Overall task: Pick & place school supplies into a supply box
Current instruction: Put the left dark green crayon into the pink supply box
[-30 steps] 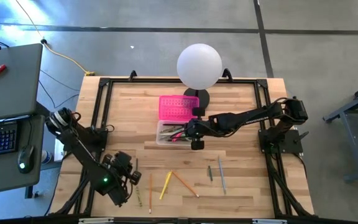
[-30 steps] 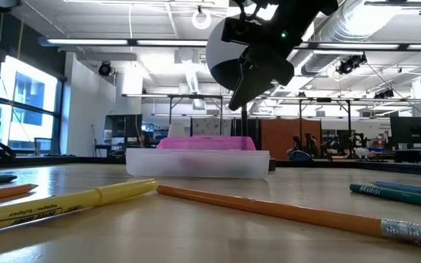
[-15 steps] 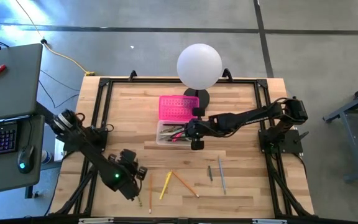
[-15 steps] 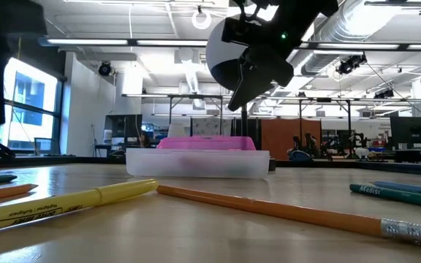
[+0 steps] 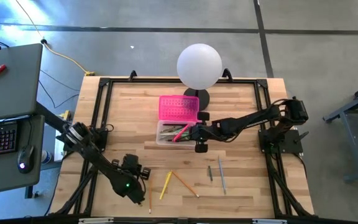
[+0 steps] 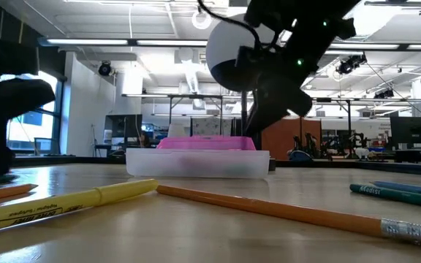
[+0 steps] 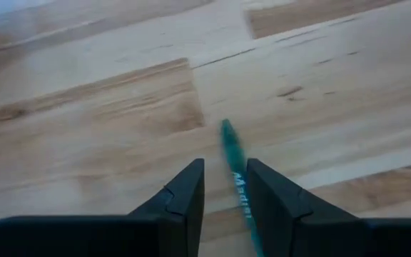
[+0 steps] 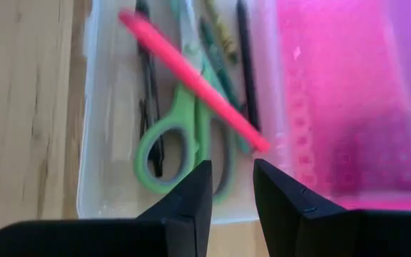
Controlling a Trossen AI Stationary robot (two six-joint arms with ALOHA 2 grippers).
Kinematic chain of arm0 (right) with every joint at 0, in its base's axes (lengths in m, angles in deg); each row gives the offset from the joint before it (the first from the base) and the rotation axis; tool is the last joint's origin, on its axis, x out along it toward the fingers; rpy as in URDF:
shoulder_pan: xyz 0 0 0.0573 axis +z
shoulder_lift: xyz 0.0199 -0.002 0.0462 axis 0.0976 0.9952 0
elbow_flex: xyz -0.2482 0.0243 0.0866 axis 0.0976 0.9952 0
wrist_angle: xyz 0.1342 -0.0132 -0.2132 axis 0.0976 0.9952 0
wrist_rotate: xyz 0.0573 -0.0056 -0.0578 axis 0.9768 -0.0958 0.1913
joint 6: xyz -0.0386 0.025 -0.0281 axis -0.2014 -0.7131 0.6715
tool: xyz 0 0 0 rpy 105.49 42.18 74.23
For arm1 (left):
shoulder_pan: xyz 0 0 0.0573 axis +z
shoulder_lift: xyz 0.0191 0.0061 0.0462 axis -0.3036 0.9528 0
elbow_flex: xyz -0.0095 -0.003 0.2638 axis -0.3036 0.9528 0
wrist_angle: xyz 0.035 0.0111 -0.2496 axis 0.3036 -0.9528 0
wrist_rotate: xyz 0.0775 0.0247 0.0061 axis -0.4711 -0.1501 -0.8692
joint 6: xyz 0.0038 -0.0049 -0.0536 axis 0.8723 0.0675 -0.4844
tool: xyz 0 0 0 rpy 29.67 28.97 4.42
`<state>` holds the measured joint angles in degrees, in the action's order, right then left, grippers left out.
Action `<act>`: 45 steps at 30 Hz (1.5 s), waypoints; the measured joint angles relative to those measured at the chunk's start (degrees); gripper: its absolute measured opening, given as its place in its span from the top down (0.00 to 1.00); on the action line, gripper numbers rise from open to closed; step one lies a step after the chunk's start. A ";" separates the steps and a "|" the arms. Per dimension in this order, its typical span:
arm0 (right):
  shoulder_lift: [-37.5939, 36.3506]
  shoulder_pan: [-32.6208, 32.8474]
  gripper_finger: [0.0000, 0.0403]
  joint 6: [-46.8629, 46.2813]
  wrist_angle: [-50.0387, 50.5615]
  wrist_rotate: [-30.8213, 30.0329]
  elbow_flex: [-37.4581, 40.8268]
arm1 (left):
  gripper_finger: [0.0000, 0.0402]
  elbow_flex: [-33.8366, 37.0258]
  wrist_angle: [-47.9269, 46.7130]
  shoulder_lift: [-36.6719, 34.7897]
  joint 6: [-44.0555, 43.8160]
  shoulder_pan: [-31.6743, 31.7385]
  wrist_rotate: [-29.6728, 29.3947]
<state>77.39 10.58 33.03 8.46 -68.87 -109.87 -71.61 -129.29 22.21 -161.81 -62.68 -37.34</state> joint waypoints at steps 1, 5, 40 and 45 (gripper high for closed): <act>-0.47 0.08 0.79 0.45 -1.11 -0.61 0.00 | 0.66 -0.02 1.04 0.57 -0.44 0.02 0.31; -2.88 0.06 0.79 2.20 -5.66 -1.76 0.00 | 0.66 -0.07 0.59 1.12 -0.85 -0.01 -0.04; -6.95 -0.09 0.79 5.39 -13.94 3.79 -0.02 | 0.66 -1.39 -1.66 8.51 -11.76 -0.40 -4.88; -6.95 -0.09 0.79 5.41 -17.26 4.02 -0.02 | 0.66 -1.43 -1.34 9.42 -14.56 -0.40 -5.12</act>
<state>70.44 10.49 38.44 -8.80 -64.84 -109.90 -73.05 -130.63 31.63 -176.37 -63.08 -42.46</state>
